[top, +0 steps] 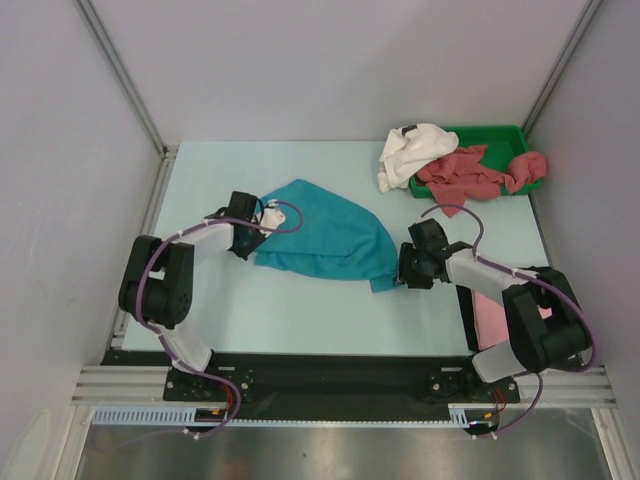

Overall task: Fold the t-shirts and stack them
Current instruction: Flatten the tshirt out

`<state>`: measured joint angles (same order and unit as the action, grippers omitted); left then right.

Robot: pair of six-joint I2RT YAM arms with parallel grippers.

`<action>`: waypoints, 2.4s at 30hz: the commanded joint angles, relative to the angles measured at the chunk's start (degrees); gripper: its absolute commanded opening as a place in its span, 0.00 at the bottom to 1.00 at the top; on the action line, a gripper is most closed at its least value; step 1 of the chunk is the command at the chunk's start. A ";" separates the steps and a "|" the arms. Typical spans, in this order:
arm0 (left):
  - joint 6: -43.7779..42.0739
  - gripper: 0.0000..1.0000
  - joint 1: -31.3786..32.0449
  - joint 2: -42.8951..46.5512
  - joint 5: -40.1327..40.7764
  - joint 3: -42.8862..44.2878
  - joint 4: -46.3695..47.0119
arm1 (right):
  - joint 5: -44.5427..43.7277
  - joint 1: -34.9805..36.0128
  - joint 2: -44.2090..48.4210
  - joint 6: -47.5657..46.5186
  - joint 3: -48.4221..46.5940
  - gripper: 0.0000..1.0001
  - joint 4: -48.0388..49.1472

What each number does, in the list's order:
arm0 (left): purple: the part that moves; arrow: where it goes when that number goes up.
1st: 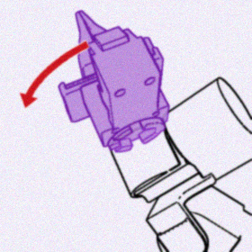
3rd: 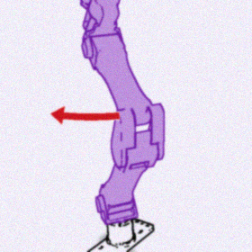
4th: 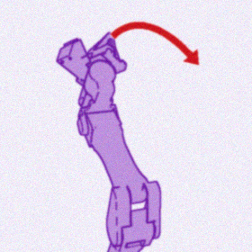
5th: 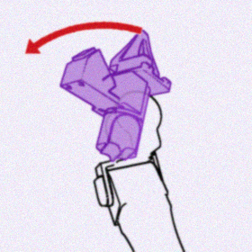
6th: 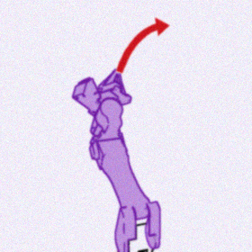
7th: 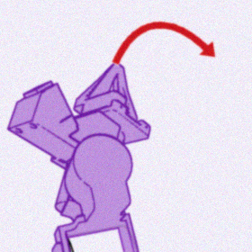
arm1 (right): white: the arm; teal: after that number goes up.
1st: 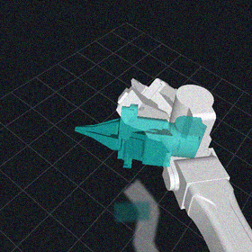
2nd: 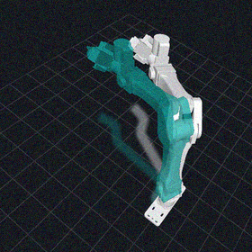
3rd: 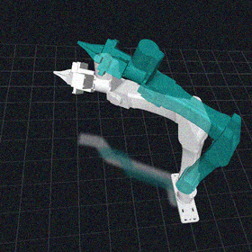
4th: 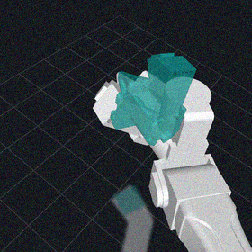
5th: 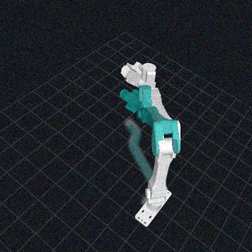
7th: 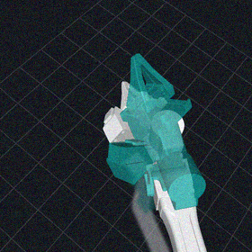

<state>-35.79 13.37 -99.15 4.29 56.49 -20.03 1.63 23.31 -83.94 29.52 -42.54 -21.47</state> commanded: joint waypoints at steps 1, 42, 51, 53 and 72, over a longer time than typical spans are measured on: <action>1.33 0.00 0.52 1.23 -5.59 1.87 -2.20 | 0.74 -0.37 -1.83 -1.21 -0.35 0.41 7.83; -1.13 0.00 -11.52 32.99 -30.83 17.70 -41.94 | 4.95 -6.50 15.68 -26.28 -40.16 0.00 -2.90; 3.70 0.00 -13.10 9.21 -31.80 16.27 -25.15 | 1.62 -10.48 -20.97 -12.30 -57.45 0.00 10.93; 5.46 0.01 -13.10 4.52 -32.16 18.30 -24.27 | 0.58 -9.87 -26.86 -8.88 -63.42 0.00 7.87; 9.34 0.74 -17.76 0.28 -14.69 11.64 -16.97 | -7.42 -9.60 -24.27 -9.57 -60.41 0.70 -15.79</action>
<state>-24.67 -3.99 -101.45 -15.90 71.55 -36.49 -2.81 14.28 -118.06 21.15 -112.12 -33.32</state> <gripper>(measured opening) 0.755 0.705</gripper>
